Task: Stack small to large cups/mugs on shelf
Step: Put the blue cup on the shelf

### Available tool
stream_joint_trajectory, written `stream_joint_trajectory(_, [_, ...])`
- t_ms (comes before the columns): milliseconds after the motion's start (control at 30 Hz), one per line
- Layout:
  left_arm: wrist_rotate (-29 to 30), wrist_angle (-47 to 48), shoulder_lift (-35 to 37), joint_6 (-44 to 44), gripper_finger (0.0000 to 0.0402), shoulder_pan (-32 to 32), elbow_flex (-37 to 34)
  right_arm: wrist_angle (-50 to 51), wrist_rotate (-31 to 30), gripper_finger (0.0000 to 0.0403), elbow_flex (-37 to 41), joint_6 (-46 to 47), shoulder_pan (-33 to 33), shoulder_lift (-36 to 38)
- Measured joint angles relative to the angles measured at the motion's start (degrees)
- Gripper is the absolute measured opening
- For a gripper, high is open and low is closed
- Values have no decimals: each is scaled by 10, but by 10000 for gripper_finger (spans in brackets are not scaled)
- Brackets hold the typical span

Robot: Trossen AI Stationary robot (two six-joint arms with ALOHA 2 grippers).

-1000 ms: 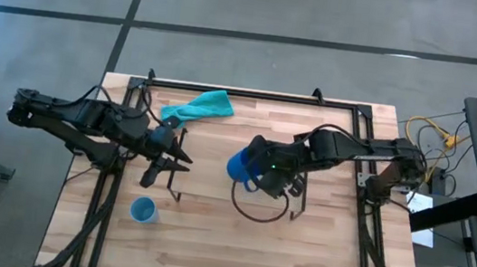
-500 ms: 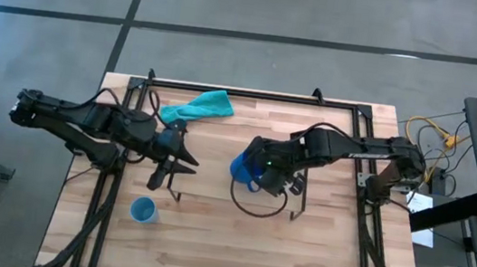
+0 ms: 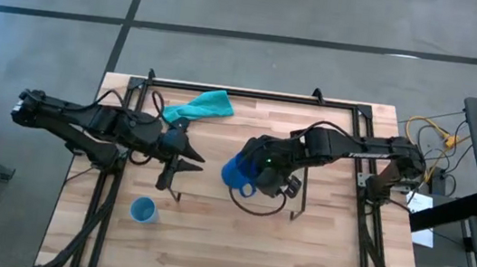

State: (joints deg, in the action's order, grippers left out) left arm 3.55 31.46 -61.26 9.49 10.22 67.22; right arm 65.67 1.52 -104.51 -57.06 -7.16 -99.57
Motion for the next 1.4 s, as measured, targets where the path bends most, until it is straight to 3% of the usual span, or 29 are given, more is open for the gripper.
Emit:
stream_joint_trajectory(567, [27,-21,-112,-23,86,-1,0,0,0,9,15,20,0,0])
stream_joint_trajectory(767, [60,-26,-131,-23,86,-1,1,0,0,9,15,20,0,0])
stream_joint_trajectory(1400, [63,-41,-176,-8,86,-5,-1,1,0,9,29,37,1,0])
